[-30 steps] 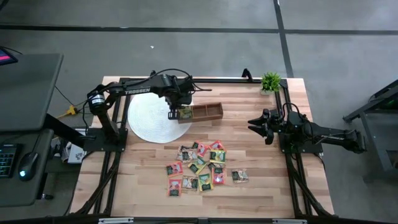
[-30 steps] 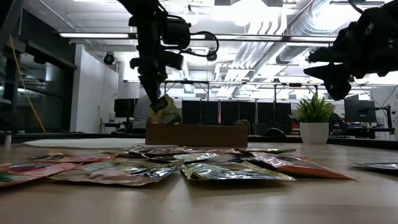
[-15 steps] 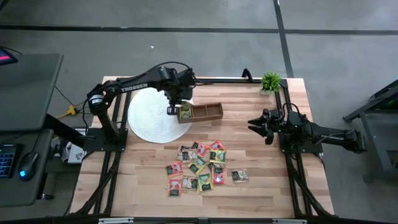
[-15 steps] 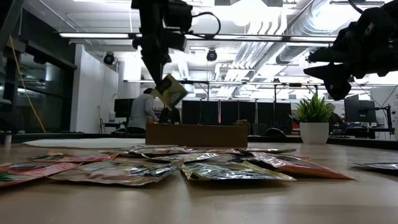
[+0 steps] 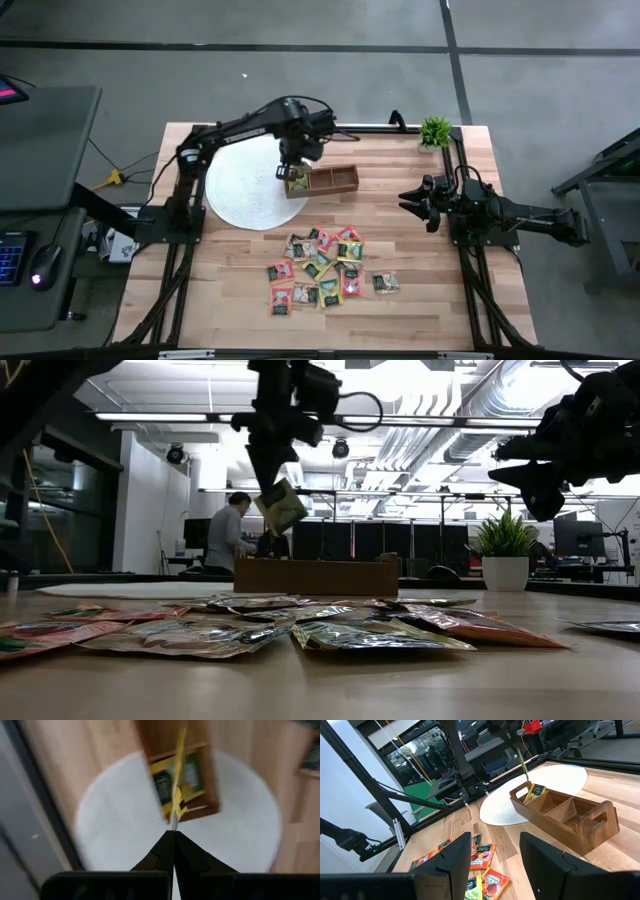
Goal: Pick & Place Tea
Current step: Put the yellow tea bag into the left compartment of the wooden organizer
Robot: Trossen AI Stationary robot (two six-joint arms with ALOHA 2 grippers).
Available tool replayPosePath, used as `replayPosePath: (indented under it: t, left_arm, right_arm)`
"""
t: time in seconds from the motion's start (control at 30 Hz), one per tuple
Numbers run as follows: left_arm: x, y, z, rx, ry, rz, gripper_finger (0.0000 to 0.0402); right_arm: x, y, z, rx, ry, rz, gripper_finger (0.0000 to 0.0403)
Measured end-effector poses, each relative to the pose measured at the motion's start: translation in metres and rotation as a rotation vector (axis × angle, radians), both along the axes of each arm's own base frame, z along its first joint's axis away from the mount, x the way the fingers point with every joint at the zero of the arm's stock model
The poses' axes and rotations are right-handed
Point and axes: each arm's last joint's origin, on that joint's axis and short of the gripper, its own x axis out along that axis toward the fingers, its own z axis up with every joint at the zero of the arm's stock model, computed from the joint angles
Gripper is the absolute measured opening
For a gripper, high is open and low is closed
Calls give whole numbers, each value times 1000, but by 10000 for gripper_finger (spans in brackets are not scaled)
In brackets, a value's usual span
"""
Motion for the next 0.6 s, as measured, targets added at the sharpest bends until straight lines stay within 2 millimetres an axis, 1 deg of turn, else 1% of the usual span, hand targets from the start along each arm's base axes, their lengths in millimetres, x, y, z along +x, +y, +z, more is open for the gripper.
replayPosePath:
  t: [0.1,0.23,0.33,0.6]
  left_arm:
    - [8,-4,0,-6,-14,-16,0]
    - [13,-9,-10,-21,15,-8,0]
    - [11,-10,-11,-12,26,-2,0]
    - [10,-10,-23,-24,70,23,0]
  right_arm:
    - [0,0,0,0,0,0,165]
    - [0,0,0,0,0,0,165]
    - [0,0,0,0,0,0,165]
    - [0,0,0,0,0,0,165]
